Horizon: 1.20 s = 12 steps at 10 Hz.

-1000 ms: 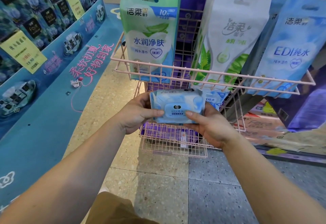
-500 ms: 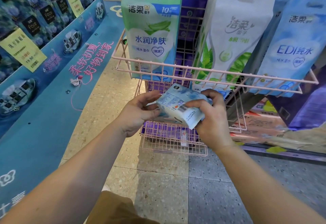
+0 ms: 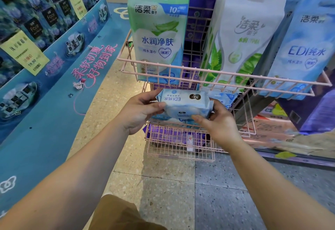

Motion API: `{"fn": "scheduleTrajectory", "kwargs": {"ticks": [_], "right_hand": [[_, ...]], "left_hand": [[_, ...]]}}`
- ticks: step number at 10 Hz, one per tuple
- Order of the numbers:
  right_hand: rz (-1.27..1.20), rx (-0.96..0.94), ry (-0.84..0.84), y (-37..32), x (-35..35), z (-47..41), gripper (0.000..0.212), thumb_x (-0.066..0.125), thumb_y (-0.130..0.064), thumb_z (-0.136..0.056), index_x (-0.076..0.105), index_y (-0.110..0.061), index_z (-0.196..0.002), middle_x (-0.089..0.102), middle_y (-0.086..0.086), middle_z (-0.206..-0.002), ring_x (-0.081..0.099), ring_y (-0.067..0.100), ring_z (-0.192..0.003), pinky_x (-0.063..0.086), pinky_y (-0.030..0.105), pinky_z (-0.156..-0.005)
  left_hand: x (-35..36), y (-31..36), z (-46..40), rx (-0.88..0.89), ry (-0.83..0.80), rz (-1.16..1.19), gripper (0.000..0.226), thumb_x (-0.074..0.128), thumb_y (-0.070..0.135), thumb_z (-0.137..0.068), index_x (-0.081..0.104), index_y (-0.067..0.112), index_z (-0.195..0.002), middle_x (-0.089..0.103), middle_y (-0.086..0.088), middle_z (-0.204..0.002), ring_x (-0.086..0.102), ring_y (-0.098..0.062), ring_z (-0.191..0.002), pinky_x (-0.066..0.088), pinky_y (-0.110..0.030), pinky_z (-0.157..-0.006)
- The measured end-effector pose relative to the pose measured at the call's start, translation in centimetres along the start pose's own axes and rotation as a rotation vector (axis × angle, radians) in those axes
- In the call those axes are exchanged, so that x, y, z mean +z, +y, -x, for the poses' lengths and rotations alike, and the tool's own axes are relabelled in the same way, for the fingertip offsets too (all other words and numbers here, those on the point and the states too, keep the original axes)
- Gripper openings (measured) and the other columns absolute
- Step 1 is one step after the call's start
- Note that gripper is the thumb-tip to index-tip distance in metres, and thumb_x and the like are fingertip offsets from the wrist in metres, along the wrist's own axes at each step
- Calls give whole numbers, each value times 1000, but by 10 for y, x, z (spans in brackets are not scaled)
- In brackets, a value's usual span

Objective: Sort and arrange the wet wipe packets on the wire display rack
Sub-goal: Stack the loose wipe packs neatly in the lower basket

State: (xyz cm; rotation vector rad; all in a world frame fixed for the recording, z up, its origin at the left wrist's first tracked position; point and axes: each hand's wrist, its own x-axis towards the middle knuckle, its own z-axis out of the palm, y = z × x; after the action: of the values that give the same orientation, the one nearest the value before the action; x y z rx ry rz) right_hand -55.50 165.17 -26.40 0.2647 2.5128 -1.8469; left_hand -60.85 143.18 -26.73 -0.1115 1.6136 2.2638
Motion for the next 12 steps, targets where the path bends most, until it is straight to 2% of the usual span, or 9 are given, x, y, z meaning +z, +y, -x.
{"fn": "scheduleTrajectory", "kwargs": {"ticks": [1, 2, 3, 4, 5, 6, 9, 11, 12], "right_hand": [[-2, 39, -6, -4, 0, -4, 33, 76, -15, -78, 57, -27, -103, 68, -12, -91, 66, -7, -74, 53, 9, -66], [48, 91, 5, -13, 8, -24, 23, 75, -29, -79, 60, -29, -96, 71, -3, -99, 69, 17, -92, 57, 37, -85], [198, 175, 49, -26, 18, -48, 42, 66, -46, -81, 66, -10, -102, 72, 11, -101, 68, 29, -94, 54, 40, -88], [356, 251, 138, -30, 15, -61, 34, 54, -31, -92, 65, -6, -112, 67, 14, -115, 61, 29, -108, 45, 28, -79], [428, 252, 237, -24, 5, -59, 29, 48, -18, -94, 64, -3, -113, 64, 17, -119, 57, 32, -112, 43, 32, -86], [492, 228, 283, -15, -1, -55, 26, 45, -19, -95, 64, -9, -109, 66, 15, -116, 60, 33, -106, 41, 30, -74], [471, 224, 223, 9, -23, -56, 28, 44, -18, -95, 57, -11, -119, 62, 10, -114, 57, 29, -98, 32, 24, -75], [502, 247, 392, 20, -31, -58, 42, 50, -13, -88, 46, -8, -130, 51, 22, -128, 49, 36, -117, 38, 33, -95], [451, 253, 305, 19, -33, -58, 43, 49, -10, -87, 47, -7, -130, 58, 17, -123, 56, 35, -109, 43, 34, -87]], "left_hand": [[-1, 2, 3, 6, -37, -40, 38, 71, 6, -66, 71, 27, -98, 73, 6, -92, 64, -14, -91, 58, -28, -74], [3, 8, -10, 34, -1, -232, 45, 71, -5, -74, 56, 20, -108, 66, -2, -106, 64, -15, -94, 59, -27, -72], [12, 21, -30, 47, 117, -432, 20, 73, 6, -79, 63, 9, -96, 68, -4, -94, 68, -23, -86, 56, -16, -67], [13, 30, -45, 11, 287, -731, 20, 69, 28, -85, 65, 10, -94, 63, 4, -80, 55, -8, -64, 37, -3, -45], [14, 26, -54, -3, 326, -965, 29, 59, 39, -90, 62, 13, -103, 57, 0, -86, 44, -11, -66, 33, -15, -55], [13, 24, -61, 8, 313, -1074, 27, 56, 41, -91, 58, 14, -96, 53, 0, -84, 49, -10, -69, 32, -18, -45], [8, 9, -62, 161, 341, -1298, 30, 58, 31, -91, 71, 7, -104, 72, -12, -107, 61, -30, -100, 42, -29, -78], [8, 12, -59, 85, 346, -1426, 44, 53, 44, -91, 62, 6, -70, 58, -10, -69, 54, -27, -74, 31, -27, -63], [10, 10, -63, 95, 374, -1420, 48, 54, 46, -90, 49, 11, -57, 55, -9, -65, 52, -26, -70, 34, -29, -62]]}}
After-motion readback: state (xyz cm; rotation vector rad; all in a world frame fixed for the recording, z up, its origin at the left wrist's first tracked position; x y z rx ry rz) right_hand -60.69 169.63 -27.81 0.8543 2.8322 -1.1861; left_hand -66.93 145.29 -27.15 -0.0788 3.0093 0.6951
